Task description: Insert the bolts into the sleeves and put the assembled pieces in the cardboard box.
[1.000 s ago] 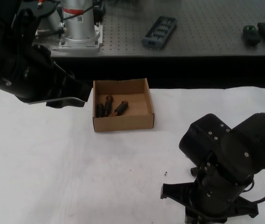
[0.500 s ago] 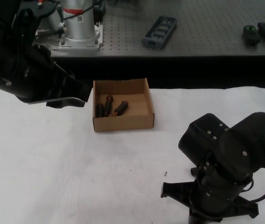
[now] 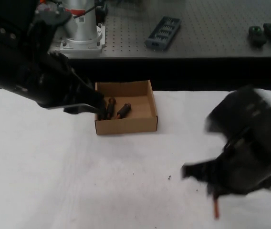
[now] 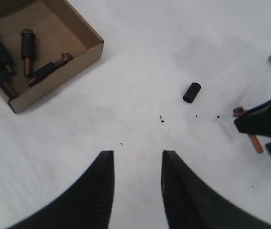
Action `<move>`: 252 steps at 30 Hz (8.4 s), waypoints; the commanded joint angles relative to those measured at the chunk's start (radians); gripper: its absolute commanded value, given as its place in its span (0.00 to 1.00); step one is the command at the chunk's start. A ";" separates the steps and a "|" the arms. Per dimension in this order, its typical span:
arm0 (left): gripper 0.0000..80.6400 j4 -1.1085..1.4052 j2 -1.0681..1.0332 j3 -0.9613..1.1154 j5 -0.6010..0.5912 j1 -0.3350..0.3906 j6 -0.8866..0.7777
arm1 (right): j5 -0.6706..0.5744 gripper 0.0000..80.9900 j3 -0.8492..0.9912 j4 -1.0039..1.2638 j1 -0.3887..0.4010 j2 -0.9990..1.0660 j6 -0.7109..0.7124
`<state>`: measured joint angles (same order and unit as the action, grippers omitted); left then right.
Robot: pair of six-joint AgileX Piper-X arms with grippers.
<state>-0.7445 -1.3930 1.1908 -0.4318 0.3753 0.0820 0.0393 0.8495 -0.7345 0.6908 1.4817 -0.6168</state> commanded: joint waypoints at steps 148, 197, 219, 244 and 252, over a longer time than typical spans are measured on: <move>0.16 0.037 -0.808 0.614 0.164 0.435 -0.135 | 0.037 0.02 0.001 -0.149 -0.200 -0.760 0.281; 0.16 1.091 0.172 -0.765 0.172 0.462 -0.492 | -0.724 0.02 -0.451 1.018 -0.202 -0.444 0.020; 0.16 1.163 0.172 -0.765 0.106 0.521 -0.471 | -0.918 0.02 -0.502 1.009 -0.202 -0.415 0.025; 0.16 1.060 0.172 -0.765 -0.044 0.521 -0.495 | -0.929 0.02 -0.501 1.018 -0.202 -0.415 0.025; 0.16 1.121 0.172 -0.765 -0.074 0.521 -0.491 | -0.932 0.02 -0.501 1.018 -0.202 -0.415 0.025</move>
<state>0.3186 -1.2344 0.4236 -0.4821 0.8931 -0.4069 -0.8743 0.3455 0.2672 0.4961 1.0681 -0.5929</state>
